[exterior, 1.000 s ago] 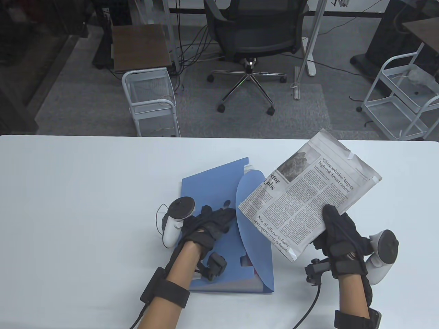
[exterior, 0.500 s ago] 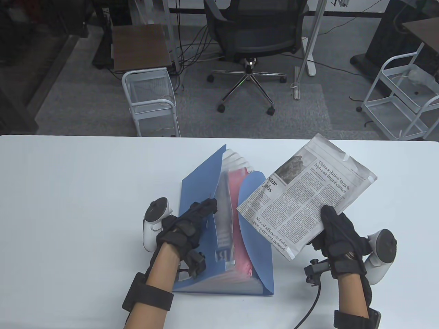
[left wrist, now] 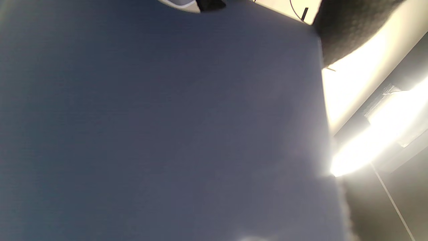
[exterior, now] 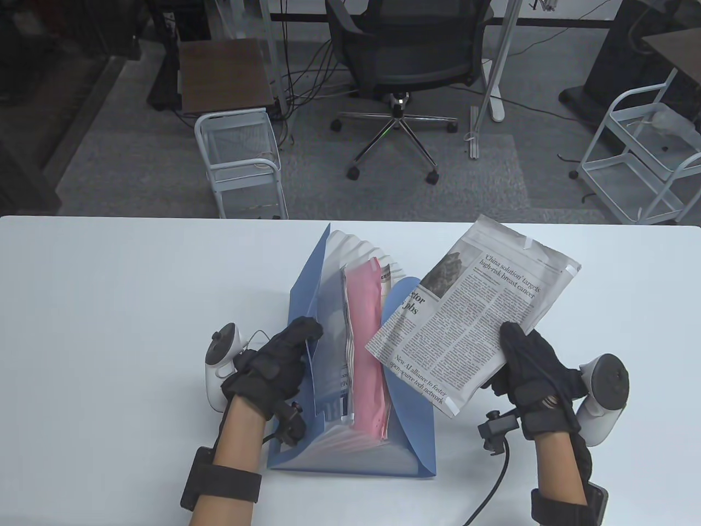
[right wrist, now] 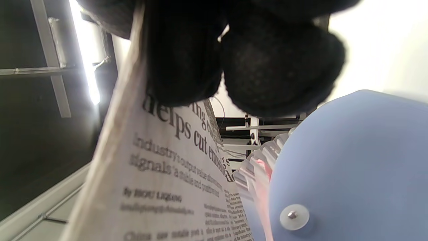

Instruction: Sort materials into accordion folder compartments

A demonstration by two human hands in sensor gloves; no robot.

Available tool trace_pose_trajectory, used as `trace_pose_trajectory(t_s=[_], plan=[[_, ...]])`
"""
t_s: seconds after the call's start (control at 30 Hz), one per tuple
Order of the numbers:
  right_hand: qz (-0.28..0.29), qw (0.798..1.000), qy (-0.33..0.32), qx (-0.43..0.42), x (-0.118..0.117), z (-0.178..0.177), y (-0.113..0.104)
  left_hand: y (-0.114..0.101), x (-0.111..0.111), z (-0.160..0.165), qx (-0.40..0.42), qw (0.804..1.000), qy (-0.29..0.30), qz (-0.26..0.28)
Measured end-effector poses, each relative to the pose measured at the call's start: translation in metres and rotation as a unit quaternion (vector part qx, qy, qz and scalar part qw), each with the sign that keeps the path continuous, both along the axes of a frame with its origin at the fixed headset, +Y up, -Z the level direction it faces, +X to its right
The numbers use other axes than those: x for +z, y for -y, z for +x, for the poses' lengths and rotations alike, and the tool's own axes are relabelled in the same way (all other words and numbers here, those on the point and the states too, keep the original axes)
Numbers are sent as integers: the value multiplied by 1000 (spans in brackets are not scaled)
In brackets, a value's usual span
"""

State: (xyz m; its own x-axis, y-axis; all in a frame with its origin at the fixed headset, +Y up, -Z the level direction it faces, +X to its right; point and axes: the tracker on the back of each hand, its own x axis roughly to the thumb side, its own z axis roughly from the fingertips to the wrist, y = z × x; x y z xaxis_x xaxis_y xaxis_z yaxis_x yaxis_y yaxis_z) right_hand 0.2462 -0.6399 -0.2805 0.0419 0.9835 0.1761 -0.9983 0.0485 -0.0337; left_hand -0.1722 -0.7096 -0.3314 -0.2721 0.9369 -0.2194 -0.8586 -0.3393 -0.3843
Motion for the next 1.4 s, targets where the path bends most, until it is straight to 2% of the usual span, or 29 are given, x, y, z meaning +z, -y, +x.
trace_pose_trajectory(t_s=[0.33,0.5,0.9,1.27,1.4], plan=[[18,995,-33,97,-13,-28,-63,2,-2,-10,20,1000,-8,6],[11,987,-55,153,-20,-49,-79,1,-1,-9,22,1000,-6,6],[-62,966,-133,212,-30,-87,-78,3,-2,-9,18,1000,-6,9],[-121,944,-167,258,-47,-118,-80,3,-2,-8,18,1000,-4,10],[-126,936,-181,273,-54,-130,-81,3,-2,-8,17,1000,-3,11]])
